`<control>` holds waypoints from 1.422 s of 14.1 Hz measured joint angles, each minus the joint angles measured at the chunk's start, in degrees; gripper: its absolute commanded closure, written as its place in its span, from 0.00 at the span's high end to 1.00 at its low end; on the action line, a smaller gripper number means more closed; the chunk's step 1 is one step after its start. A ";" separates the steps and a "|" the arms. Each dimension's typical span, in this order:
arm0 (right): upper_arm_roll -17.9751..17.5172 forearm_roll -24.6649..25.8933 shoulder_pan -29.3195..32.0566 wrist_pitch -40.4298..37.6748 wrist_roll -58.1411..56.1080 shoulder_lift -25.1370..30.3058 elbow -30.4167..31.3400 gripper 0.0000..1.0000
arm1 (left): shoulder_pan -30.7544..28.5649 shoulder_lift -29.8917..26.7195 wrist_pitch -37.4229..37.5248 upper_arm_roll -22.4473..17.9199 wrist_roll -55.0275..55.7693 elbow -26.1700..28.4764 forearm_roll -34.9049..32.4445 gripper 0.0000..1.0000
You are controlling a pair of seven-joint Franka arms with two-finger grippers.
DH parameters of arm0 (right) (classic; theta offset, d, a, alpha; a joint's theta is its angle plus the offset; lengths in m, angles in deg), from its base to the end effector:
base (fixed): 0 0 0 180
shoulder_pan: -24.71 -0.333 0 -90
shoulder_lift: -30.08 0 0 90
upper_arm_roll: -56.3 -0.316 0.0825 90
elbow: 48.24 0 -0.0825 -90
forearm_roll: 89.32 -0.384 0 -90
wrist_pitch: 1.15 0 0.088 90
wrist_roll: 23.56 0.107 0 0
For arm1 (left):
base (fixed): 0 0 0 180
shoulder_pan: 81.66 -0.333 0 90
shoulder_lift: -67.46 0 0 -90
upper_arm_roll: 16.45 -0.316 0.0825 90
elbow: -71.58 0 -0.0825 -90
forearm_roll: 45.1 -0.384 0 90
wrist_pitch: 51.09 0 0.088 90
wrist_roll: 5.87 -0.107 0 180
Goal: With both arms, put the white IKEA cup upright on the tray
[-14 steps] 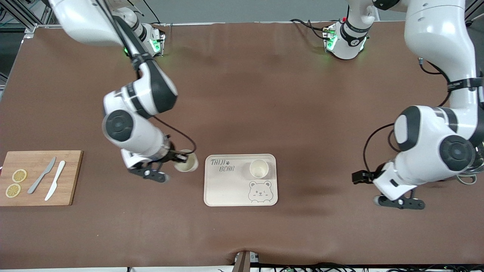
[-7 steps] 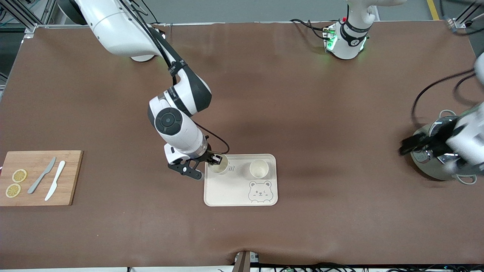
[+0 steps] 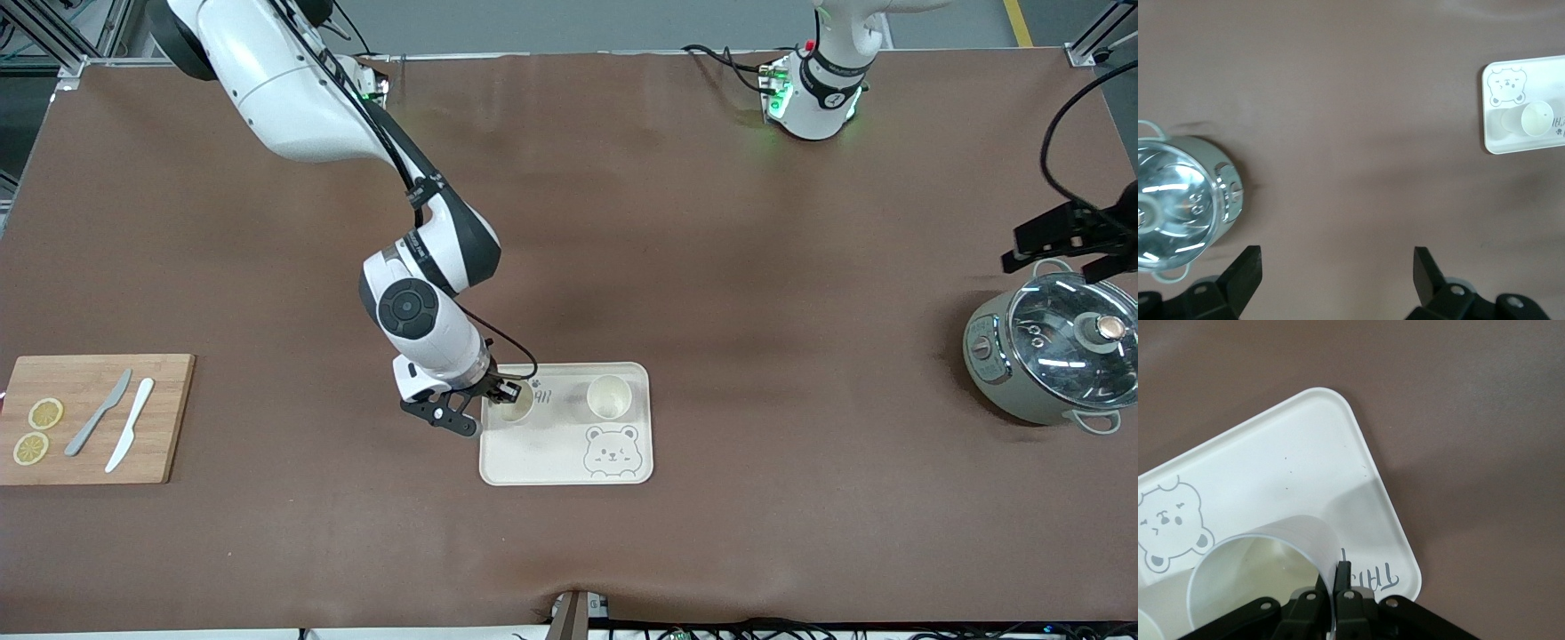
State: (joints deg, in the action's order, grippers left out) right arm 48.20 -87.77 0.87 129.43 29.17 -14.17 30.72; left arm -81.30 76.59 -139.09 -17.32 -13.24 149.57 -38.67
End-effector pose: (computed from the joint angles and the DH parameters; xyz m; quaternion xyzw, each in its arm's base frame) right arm 0.6467 0.3747 0.2697 -0.9778 0.1947 -0.0253 0.0730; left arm 0.6006 -0.0078 0.6286 0.9965 -0.0622 0.0114 0.0542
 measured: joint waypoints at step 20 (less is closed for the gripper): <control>0.37 4.17 -0.81 -0.63 0.16 -1.66 -2.70 1.00 | 4.53 -7.42 -8.64 1.70 1.98 14.39 -4.03 1.00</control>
State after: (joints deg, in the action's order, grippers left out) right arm 48.57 -83.60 0.06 128.80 29.33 -15.83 28.02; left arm -76.77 69.18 -147.74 -15.62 -11.26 163.96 -42.70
